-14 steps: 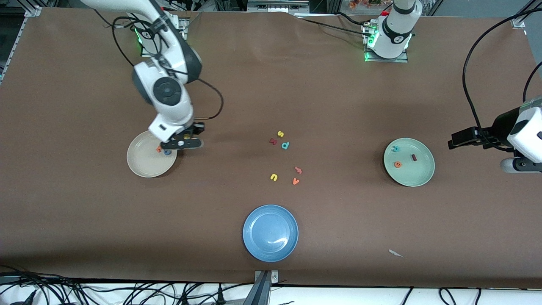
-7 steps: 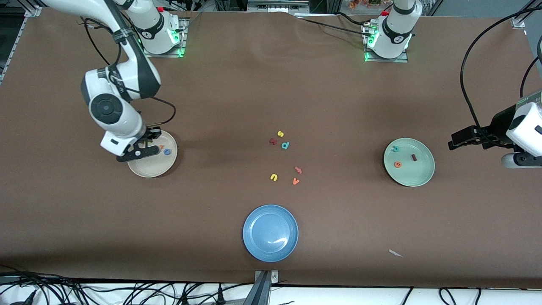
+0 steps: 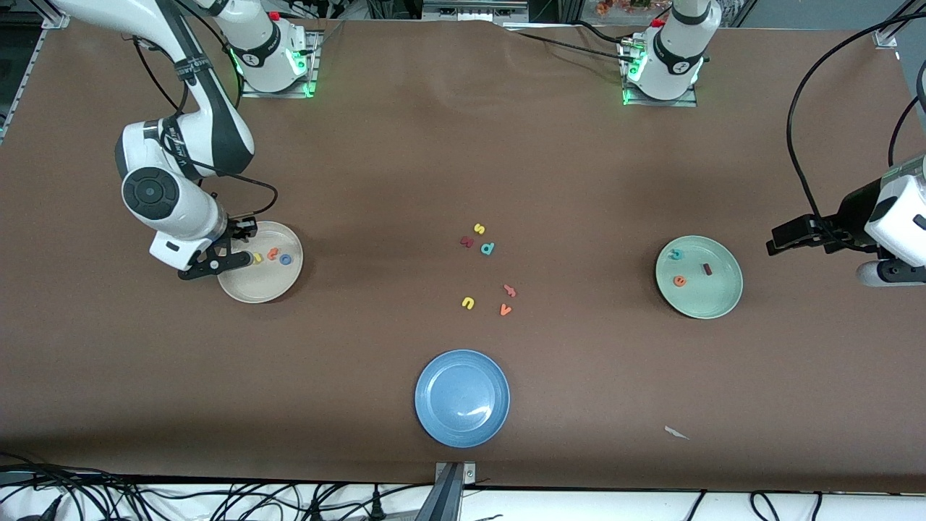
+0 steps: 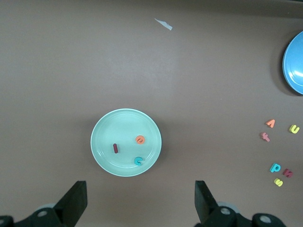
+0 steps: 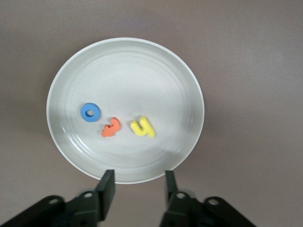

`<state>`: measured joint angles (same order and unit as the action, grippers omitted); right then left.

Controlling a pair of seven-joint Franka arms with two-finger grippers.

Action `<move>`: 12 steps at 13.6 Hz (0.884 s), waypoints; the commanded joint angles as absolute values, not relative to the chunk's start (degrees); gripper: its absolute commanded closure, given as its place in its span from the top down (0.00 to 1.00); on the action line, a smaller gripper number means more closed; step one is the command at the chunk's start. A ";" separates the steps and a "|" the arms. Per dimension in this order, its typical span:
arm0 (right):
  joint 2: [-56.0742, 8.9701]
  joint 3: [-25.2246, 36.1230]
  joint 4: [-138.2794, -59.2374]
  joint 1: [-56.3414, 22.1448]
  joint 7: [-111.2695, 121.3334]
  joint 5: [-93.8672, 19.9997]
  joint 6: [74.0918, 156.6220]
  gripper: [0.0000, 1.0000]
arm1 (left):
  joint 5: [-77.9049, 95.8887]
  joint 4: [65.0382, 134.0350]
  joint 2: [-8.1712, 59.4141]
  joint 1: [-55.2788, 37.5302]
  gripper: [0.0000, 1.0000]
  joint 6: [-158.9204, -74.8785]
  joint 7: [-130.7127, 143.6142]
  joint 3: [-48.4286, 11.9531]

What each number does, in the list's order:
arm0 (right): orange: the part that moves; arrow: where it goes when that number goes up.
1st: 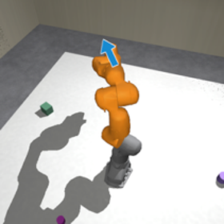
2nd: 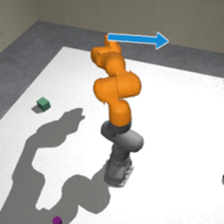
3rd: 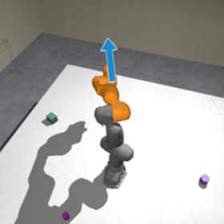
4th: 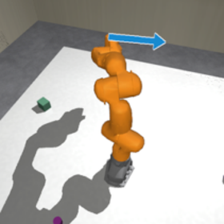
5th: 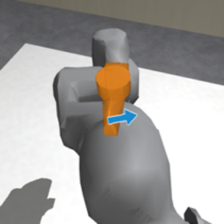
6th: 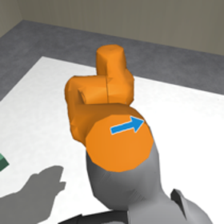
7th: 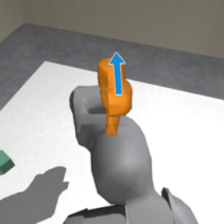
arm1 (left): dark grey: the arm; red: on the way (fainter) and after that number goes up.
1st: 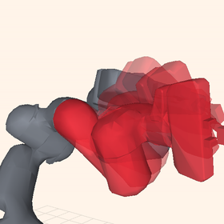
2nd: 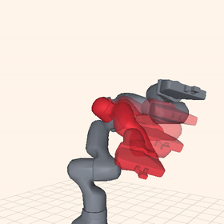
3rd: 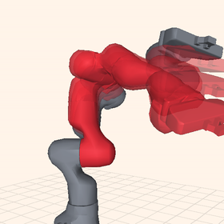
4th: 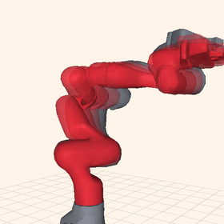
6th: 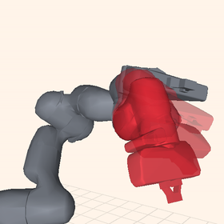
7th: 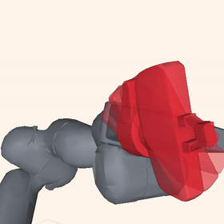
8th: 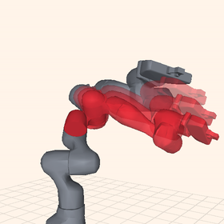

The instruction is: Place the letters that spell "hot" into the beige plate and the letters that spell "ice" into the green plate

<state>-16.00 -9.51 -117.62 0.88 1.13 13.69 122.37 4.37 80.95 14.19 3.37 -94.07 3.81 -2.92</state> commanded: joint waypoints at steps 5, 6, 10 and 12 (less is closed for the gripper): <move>-14.77 -9.49 -117.51 1.23 2.02 11.78 122.87 0.99 | 4.92 80.77 12.39 3.87 1.00 -94.39 3.25 -2.46; -14.42 -9.49 -116.99 1.23 1.93 11.69 122.52 1.00 | 4.92 80.77 12.39 3.87 1.00 -94.39 3.25 -2.37; -12.66 -9.75 -112.43 1.23 2.02 5.81 116.83 1.00 | 4.83 79.64 12.39 3.78 1.00 -94.48 3.25 -2.55; -11.34 -9.76 -108.30 1.14 2.02 3.27 111.30 1.00 | 4.83 79.28 12.39 3.78 1.00 -94.48 3.25 -2.55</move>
<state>-13.30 -9.47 -111.68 0.89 1.12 6.15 116.66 4.37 79.90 13.06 3.86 -94.53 3.81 -2.72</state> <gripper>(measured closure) 0.000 0.000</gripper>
